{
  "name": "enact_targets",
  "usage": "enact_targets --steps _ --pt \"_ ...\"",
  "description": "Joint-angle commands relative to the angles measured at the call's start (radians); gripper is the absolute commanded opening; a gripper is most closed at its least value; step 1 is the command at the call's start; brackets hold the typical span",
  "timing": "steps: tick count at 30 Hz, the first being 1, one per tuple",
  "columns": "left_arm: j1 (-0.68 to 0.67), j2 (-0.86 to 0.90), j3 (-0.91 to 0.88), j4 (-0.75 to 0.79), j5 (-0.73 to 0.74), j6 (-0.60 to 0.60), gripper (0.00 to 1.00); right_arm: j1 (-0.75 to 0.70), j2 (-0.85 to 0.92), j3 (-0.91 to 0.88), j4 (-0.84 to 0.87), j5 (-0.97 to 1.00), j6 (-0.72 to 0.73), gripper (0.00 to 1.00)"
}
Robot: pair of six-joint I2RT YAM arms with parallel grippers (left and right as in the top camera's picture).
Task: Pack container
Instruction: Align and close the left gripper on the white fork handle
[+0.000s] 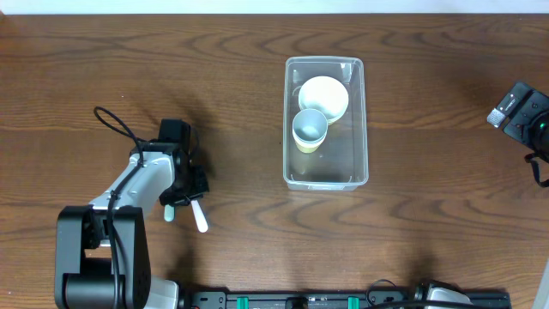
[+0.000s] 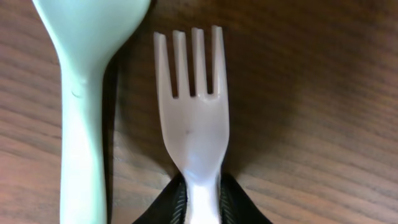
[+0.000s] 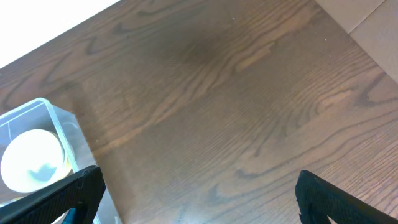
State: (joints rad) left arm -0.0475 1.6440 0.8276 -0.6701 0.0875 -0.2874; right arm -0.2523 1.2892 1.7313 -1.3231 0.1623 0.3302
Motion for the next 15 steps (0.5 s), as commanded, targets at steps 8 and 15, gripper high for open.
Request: enact_targets --steps 8,15 --pt "-0.076 -0.147 0.227 -0.260 0.041 0.048 0.15 -0.007 -0.007 -0.001 -0.002 0.014 0.014 0.99" --pt "-0.295 -0.228 0.431 -0.357 -0.014 0.042 0.11 -0.008 -0.007 -0.001 -0.002 0.013 0.014 0.99"
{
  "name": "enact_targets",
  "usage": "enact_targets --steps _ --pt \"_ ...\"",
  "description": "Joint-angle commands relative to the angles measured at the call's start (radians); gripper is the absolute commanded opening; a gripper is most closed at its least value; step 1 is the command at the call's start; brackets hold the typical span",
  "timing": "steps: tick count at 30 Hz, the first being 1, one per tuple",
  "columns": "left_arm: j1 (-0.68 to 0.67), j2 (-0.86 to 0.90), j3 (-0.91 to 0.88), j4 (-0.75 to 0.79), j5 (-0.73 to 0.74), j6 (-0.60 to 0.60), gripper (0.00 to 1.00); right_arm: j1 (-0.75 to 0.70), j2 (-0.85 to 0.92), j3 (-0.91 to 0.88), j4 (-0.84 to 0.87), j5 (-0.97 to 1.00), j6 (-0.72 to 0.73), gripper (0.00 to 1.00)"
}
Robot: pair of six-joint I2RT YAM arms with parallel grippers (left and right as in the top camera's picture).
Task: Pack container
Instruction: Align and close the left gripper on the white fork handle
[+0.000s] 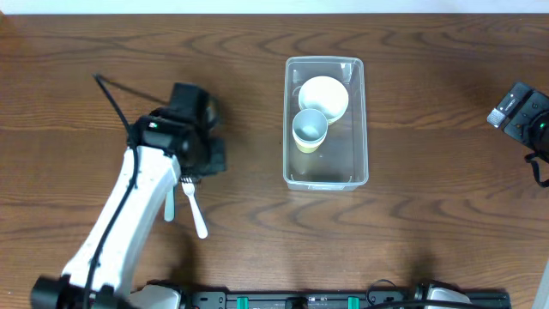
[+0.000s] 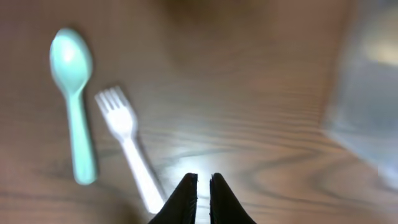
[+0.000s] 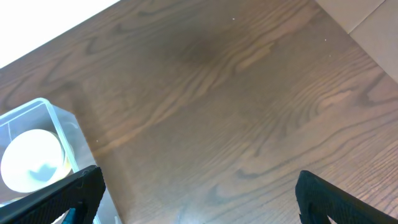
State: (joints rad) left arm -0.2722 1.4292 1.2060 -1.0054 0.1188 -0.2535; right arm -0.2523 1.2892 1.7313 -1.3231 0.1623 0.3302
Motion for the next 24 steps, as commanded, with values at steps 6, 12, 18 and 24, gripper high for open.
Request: enact_targets --steps 6,12,18,24 --pt "-0.084 -0.005 0.023 -0.079 -0.200 -0.171 0.27 -0.007 -0.007 -0.001 -0.002 0.013 0.014 0.99" --pt "0.028 0.025 -0.146 0.037 -0.146 -0.171 0.52 -0.007 -0.007 -0.001 -0.002 0.013 0.014 0.99" --pt "0.103 0.092 -0.348 0.206 -0.064 -0.171 0.54 -0.008 -0.006 -0.001 -0.002 0.013 0.014 0.99" --pt "0.137 0.148 -0.412 0.293 -0.066 -0.161 0.54 -0.007 -0.006 -0.001 -0.002 0.013 0.014 0.99"
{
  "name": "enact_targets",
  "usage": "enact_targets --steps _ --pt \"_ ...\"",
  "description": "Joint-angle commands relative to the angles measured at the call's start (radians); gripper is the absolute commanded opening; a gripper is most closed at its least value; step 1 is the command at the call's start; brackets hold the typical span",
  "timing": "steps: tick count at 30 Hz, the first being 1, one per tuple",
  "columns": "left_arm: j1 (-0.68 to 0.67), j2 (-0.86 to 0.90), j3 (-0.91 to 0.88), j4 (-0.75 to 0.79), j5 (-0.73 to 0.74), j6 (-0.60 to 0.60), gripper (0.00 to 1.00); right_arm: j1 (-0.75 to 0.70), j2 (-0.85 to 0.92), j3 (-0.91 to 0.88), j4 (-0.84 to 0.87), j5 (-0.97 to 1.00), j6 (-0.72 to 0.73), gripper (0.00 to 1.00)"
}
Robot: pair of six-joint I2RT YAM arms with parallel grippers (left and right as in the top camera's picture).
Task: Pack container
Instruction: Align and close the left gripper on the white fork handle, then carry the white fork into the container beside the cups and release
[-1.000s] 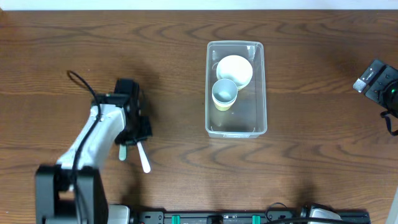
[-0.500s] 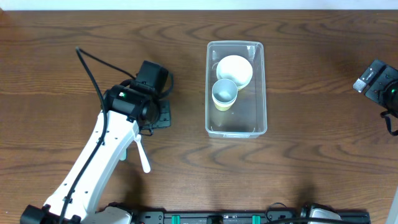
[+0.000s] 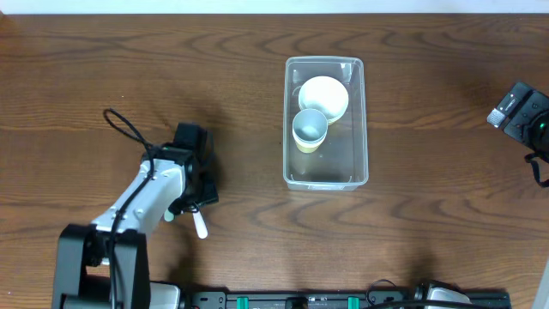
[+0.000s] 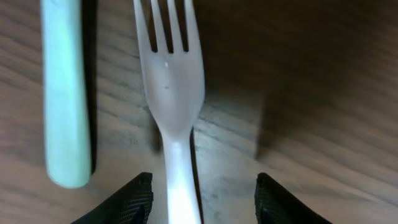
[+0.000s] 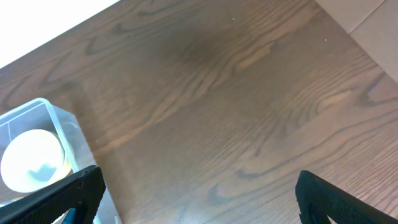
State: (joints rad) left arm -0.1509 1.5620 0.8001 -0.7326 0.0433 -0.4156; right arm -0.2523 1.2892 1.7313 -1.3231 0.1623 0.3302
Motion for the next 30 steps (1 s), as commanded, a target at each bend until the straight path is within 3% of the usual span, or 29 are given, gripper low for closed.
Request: enact_targets --steps 1,7,14,22,30 --pt "0.020 0.022 -0.012 0.034 0.009 0.002 0.54 -0.007 -0.006 -0.001 -0.002 0.013 0.014 0.99" --pt "0.024 0.056 -0.039 0.089 0.009 0.002 0.52 -0.007 -0.006 -0.001 -0.002 0.013 0.013 0.99" --pt "0.024 0.083 -0.042 0.093 0.014 0.002 0.11 -0.007 -0.006 -0.001 -0.002 0.014 0.014 0.99" --pt "0.023 0.047 0.024 0.043 0.087 0.087 0.06 -0.007 -0.006 -0.001 -0.002 0.013 0.014 0.99" --pt "-0.077 -0.043 0.340 -0.223 0.132 0.199 0.06 -0.007 -0.006 -0.001 -0.002 0.014 0.013 0.99"
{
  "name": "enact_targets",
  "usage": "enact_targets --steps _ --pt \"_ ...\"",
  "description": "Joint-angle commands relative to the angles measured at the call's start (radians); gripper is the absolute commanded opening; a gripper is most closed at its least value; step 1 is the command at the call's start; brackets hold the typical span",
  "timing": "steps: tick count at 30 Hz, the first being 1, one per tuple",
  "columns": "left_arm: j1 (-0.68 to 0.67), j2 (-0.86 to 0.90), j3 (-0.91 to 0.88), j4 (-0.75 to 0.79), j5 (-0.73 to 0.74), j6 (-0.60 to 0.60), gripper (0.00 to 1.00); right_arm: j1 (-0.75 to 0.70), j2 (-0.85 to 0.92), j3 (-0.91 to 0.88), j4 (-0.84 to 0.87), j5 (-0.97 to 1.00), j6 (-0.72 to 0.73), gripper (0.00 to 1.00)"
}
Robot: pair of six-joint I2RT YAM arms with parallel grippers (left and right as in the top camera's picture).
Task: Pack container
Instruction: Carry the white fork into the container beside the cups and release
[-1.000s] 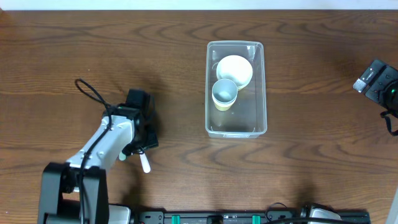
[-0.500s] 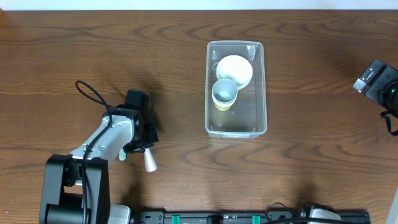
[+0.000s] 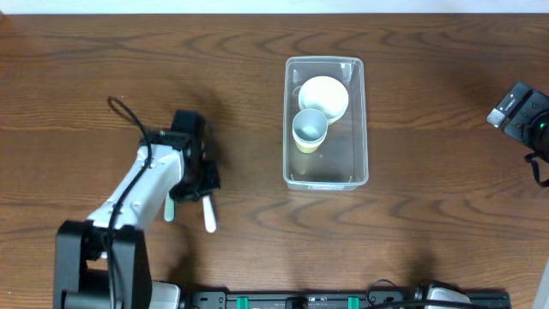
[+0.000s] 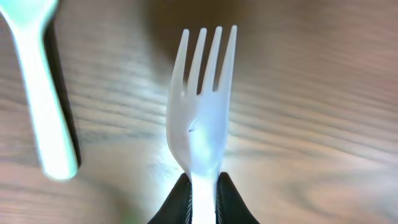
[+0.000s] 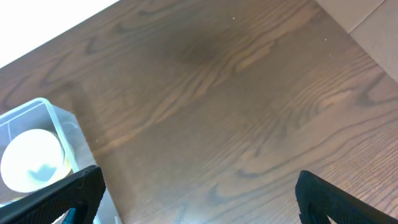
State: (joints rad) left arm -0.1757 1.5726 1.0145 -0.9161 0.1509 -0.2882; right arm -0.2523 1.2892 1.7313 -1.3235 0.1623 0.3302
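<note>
My left gripper (image 4: 203, 183) is shut on the handle of a white plastic fork (image 4: 203, 111), whose tines point away from the camera. From overhead the left gripper (image 3: 197, 178) is left of the container, with the fork's handle (image 3: 208, 215) sticking out toward the front edge. A mint spoon (image 4: 41, 106) lies just left of the fork, also seen as the mint spoon (image 3: 170, 209). The clear plastic container (image 3: 353, 120) holds a cream bowl (image 3: 323, 96) and a grey-blue cup (image 3: 310, 127). My right gripper (image 5: 199, 199) is open with nothing between its fingers.
The right arm (image 3: 521, 112) rests at the table's far right edge. The right wrist view catches one corner of the container (image 5: 59, 121) at the lower left. Bare wooden table (image 3: 249, 172) lies between the fork and the container.
My left gripper was open with its jaws either side of the fork's handle; it is now shut on the handle. The fork has shifted slightly to the right. The right arm is unchanged.
My left gripper was first shut on the fork beside the spoon. Then it was raised and shut on nothing, with the fork and spoon lying on the table. Then it was low and open astride the fork's handle, and now grips it.
</note>
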Motion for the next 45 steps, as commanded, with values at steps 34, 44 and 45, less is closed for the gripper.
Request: enact_targets --steps 34,44,45 --pt "-0.608 0.303 0.539 0.261 -0.027 0.213 0.08 -0.007 -0.006 -0.001 -0.002 0.014 0.014 0.99" --pt "-0.608 0.230 0.769 0.067 -0.029 0.179 0.55 -0.007 -0.006 -0.001 -0.002 0.014 0.014 0.99" --pt "-0.607 0.219 0.815 0.016 -0.033 0.179 0.56 -0.007 -0.006 -0.001 -0.002 0.013 0.014 0.99"
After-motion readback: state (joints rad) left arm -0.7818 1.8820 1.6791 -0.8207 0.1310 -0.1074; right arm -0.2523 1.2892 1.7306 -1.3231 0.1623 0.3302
